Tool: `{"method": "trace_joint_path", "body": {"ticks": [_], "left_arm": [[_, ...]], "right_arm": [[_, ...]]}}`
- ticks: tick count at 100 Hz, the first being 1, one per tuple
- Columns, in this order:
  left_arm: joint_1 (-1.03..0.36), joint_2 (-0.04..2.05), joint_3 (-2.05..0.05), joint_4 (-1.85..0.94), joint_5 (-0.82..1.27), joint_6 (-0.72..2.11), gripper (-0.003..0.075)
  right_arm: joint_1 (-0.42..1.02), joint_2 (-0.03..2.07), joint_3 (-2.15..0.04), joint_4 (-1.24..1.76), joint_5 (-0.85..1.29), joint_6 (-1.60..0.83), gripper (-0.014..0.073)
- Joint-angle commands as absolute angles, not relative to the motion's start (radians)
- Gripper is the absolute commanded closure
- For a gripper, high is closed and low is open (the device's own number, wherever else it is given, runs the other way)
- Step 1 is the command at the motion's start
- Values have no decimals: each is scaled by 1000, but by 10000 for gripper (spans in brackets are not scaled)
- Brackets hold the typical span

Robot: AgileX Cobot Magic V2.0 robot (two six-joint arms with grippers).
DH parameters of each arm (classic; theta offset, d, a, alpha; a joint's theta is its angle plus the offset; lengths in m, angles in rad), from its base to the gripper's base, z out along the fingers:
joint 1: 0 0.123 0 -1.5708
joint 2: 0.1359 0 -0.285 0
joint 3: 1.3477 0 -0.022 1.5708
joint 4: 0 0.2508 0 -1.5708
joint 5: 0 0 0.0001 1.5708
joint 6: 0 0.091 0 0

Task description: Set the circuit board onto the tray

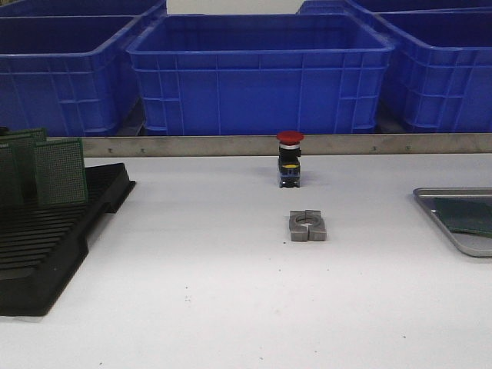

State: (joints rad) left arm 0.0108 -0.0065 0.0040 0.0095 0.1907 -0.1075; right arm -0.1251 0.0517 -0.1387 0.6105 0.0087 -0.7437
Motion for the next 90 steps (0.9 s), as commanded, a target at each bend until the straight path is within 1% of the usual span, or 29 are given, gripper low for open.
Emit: {"method": "trace_joint_path", "body": {"ticks": [1,6,14,15,18,23,38,55,90], "left_arm": [[12,-33,24,11,111,-117,741],[12,-33,24,11,111,-117,741],[12,-33,24,11,111,-117,741],[12,-33,24,11,111,-117,741],[12,-33,24,11,111,-117,741],[12,-33,24,11,111,-117,741],[14,-33,24,11,111,-117,741],[14,-33,24,11,111,-117,741],[14,-33,24,11,111,-117,741]], "right_arm": [[-165,59,-106,314,-65,-432,649],[-167,46,-60,133,-98,-267,649],[-166,4,30,-60,-188,-25,649],[-165,-6,36,-73,-186,-9,649],[-163,-27,26,-147,-93,44,649],[-154,-34,27,-210,-77,109,649],[-110,-33,27,-223,-76,115,649],[-64,-33,27,-148,-77,29,649],[-63,-33,27,-120,-77,0,649]]}}
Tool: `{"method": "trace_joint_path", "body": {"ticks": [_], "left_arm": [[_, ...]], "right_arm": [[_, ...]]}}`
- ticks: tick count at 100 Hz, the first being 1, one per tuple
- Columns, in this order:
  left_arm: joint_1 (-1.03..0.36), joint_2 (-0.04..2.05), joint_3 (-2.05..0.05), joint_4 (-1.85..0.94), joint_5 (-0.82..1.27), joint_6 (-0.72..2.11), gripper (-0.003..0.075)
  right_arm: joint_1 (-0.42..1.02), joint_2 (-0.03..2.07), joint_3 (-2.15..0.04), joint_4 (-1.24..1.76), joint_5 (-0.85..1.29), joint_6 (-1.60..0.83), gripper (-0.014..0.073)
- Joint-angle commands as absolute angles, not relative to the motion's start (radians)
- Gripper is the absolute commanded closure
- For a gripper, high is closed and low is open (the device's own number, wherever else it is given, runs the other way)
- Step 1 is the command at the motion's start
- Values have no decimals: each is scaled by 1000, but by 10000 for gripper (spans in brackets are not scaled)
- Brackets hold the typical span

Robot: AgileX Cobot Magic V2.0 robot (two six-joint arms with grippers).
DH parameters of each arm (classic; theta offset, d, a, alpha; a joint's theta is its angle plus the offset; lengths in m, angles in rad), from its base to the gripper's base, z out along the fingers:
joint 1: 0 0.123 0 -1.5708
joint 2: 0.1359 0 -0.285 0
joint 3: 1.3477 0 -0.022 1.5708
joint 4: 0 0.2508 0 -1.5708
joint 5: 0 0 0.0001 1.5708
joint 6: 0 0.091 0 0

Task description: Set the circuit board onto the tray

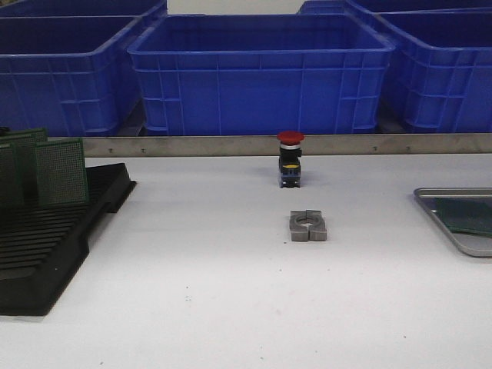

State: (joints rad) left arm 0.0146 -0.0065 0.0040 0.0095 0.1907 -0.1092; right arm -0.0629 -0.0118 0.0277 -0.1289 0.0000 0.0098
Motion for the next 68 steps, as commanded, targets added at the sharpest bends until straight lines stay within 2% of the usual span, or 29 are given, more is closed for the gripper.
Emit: {"method": "trace_joint_path", "body": {"ticks": [1,68], "left_arm": [[14,-33,24,11,111,-117,741],[14,-33,24,11,111,-117,741]], "right_arm": [[-63,-33,27,-120,-77,0,649],[-63,-32,26,-103,-56,0,649]]}}
